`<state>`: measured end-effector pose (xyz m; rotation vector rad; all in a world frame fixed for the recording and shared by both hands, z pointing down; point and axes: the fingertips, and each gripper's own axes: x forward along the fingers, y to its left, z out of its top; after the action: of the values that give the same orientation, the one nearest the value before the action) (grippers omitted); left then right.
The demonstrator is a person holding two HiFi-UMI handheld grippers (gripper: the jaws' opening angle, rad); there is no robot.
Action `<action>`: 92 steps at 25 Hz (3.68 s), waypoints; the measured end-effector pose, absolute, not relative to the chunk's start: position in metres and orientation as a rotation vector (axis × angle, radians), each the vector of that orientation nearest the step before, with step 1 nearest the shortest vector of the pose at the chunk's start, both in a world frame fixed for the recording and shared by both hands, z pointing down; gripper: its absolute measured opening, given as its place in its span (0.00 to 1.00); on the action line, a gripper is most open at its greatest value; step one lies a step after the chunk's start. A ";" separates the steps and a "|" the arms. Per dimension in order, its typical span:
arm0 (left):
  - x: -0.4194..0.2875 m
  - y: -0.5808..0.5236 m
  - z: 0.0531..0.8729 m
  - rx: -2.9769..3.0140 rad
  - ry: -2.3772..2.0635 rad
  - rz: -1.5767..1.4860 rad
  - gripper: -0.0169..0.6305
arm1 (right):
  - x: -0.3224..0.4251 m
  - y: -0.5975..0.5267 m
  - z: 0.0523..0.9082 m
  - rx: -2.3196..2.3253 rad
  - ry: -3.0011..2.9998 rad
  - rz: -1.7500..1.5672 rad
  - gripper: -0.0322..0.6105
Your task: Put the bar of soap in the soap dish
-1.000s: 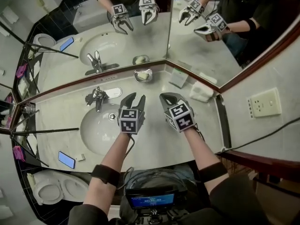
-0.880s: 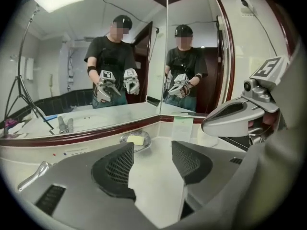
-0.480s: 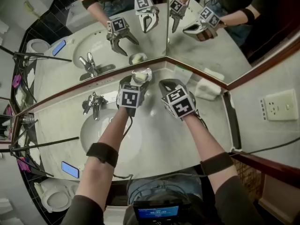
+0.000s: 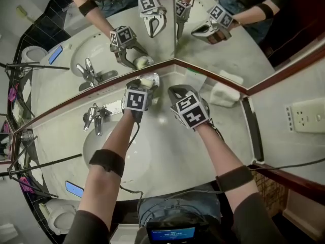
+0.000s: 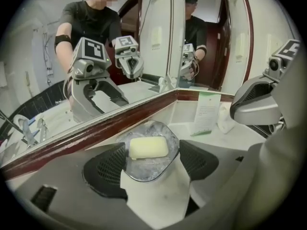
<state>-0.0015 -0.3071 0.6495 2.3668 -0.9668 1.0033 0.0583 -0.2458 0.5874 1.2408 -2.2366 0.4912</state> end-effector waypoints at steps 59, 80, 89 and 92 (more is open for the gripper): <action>-0.021 -0.085 0.634 2.347 -1.178 0.817 0.40 | 0.033 -0.065 0.568 1.135 -2.382 0.619 0.08; -0.007 -0.095 0.743 2.163 -1.113 0.998 0.41 | 0.073 -0.063 0.603 1.150 -2.302 0.689 0.08; -0.008 -0.099 0.724 2.192 -1.141 0.991 0.44 | 0.067 -0.063 0.602 1.133 -2.312 0.701 0.08; -0.009 -0.099 0.701 2.236 -1.135 0.958 0.44 | 0.063 -0.066 0.596 1.130 -2.321 0.693 0.08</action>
<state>-0.0093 -0.0993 0.7010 2.2360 -1.1347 0.9580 0.0634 -0.0659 0.5958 1.1297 -2.3213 0.6927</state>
